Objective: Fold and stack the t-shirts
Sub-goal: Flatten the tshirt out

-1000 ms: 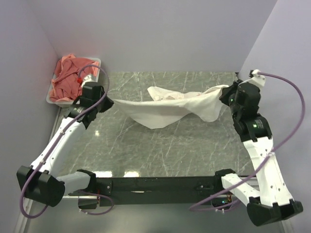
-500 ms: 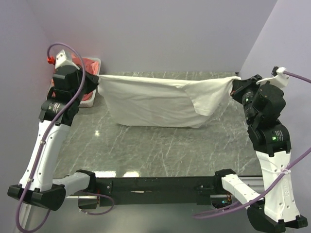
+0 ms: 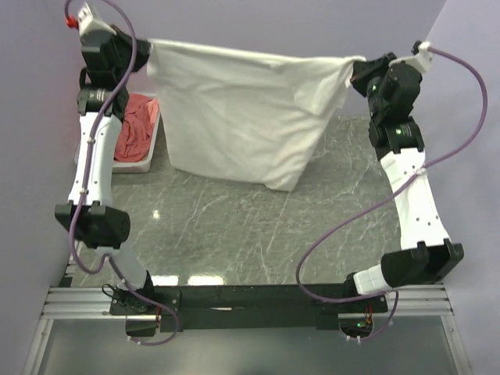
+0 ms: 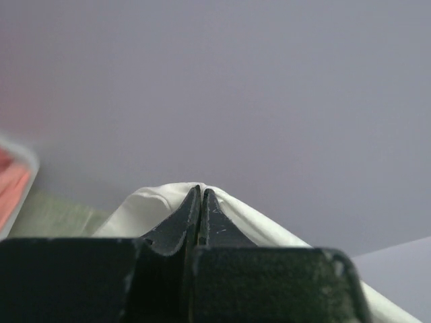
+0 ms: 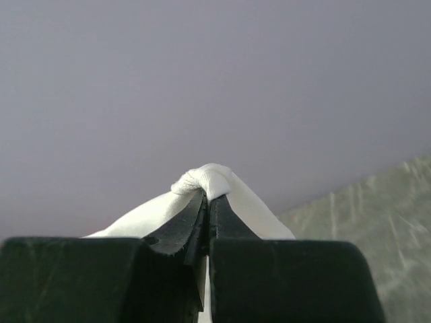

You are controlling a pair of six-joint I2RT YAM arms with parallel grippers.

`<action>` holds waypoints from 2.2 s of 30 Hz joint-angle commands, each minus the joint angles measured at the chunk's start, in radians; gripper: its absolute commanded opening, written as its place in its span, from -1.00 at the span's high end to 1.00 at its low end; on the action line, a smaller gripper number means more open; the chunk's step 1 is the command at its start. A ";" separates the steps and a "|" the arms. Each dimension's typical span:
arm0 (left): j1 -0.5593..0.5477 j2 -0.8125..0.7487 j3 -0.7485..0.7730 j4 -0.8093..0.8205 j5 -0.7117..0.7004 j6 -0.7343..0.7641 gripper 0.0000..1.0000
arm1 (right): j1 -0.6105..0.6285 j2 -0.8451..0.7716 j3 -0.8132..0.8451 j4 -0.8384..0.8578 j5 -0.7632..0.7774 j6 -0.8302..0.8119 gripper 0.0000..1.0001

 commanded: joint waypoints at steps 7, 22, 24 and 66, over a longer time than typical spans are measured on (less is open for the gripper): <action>0.118 -0.110 0.107 0.257 0.151 -0.082 0.99 | -0.020 -0.182 0.018 0.317 0.059 0.034 1.00; 0.138 -0.831 -1.436 0.324 0.203 -0.302 0.32 | -0.019 -0.992 -1.294 0.019 -0.072 0.327 -0.56; 0.138 -0.892 -1.564 0.291 0.150 -0.308 0.01 | -0.019 -1.028 -1.313 -0.076 -0.054 0.318 -0.60; -0.072 -0.068 -1.121 -0.033 -0.357 -0.469 0.22 | 0.334 0.012 -0.712 -0.184 0.153 -0.093 -0.22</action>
